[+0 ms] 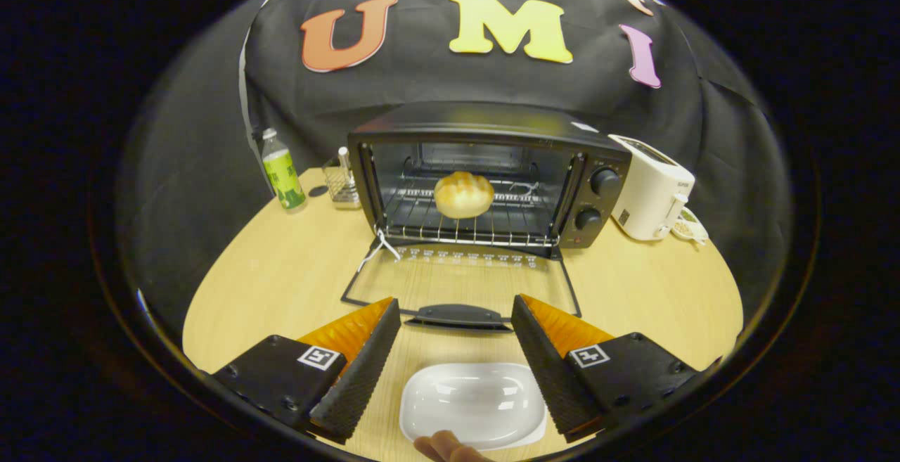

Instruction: Open the toaster oven, put the food inside, and close the toaster oven door.

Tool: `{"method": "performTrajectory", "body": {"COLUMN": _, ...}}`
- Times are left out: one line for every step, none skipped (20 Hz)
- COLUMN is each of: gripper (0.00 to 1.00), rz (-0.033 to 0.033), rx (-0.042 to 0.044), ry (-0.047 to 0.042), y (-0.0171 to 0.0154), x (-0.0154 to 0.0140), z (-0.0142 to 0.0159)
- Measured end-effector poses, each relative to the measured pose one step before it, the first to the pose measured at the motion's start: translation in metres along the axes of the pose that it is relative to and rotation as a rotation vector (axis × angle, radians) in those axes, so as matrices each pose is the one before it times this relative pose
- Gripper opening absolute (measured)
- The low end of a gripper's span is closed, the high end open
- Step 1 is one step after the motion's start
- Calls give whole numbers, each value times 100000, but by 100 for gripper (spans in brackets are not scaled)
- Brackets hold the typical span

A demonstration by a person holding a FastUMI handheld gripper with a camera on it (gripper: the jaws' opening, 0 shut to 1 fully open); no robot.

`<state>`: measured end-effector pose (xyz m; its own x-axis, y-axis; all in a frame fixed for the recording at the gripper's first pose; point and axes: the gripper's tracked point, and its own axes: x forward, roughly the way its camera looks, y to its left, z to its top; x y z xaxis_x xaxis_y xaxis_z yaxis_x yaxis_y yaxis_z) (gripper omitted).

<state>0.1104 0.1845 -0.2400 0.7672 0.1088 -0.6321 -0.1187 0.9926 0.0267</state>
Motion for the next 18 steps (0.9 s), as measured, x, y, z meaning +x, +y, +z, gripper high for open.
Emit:
{"method": "performTrajectory", "body": {"gripper": 100, "rz": -171, "rx": -367, "ry": 1222, "y": 150, "x": 358, "z": -530}}
{"method": "performTrajectory", "body": {"gripper": 100, "rz": -309, "rx": 97, "ry": 1351, "y": 93, "x": 256, "z": -535}}
{"method": "performTrajectory", "body": {"gripper": 100, "rz": -240, "rx": 1219, "ry": 1536, "y": 36, "x": 167, "z": -623}}
{"method": "performTrajectory", "body": {"gripper": 100, "rz": 610, "rx": 1492, "ry": 1643, "y": 309, "x": 156, "z": -479}}
{"method": "performTrajectory", "body": {"gripper": 100, "rz": 614, "rx": 880, "ry": 1378, "y": 299, "x": 219, "z": -457}}
{"method": "performTrajectory", "body": {"gripper": 100, "rz": -98, "rx": 681, "ry": 630, "y": 113, "x": 180, "z": -282}}
{"method": "performTrajectory", "body": {"gripper": 100, "rz": 12, "rx": 786, "ry": 463, "y": 48, "x": 330, "z": -321}}
{"method": "performTrajectory", "body": {"gripper": 100, "rz": 176, "rx": 1552, "ry": 778, "y": 99, "x": 360, "z": -311}}
{"method": "performTrajectory", "body": {"gripper": 100, "rz": 543, "rx": 1815, "ry": 1598, "y": 193, "x": 466, "z": -376}}
{"method": "performTrajectory", "body": {"gripper": 100, "rz": 1064, "rx": 1700, "ry": 1581, "y": 345, "x": 459, "z": -393}}
{"method": "performTrajectory", "body": {"gripper": 100, "rz": 389, "rx": 1343, "ry": 1081, "y": 253, "x": 618, "z": -360}}
{"method": "performTrajectory", "body": {"gripper": 100, "rz": -518, "rx": 980, "ry": 455, "y": -87, "x": 525, "z": -86}}
{"method": "performTrajectory", "body": {"gripper": 100, "rz": -962, "rx": 478, "ry": 239, "y": -278, "x": 481, "z": 36}}
{"method": "performTrajectory", "body": {"gripper": 100, "rz": -1059, "rx": -290, "ry": -1423, "y": -179, "x": 368, "z": 338}}
{"method": "performTrajectory", "body": {"gripper": 100, "rz": -974, "rx": 75, "ry": -1392, "y": -254, "x": 290, "z": 334}}
{"method": "performTrajectory", "body": {"gripper": 100, "rz": 730, "rx": 1205, "ry": 665, "y": 149, "x": 58, "z": -7}}
{"method": "performTrajectory", "body": {"gripper": 100, "rz": 743, "rx": 1058, "ry": -633, "y": 202, "x": 92, "z": 182}}
{"method": "performTrajectory", "body": {"gripper": 100, "rz": 382, "rx": 557, "ry": -256, "y": 173, "x": -418, "z": 323}}
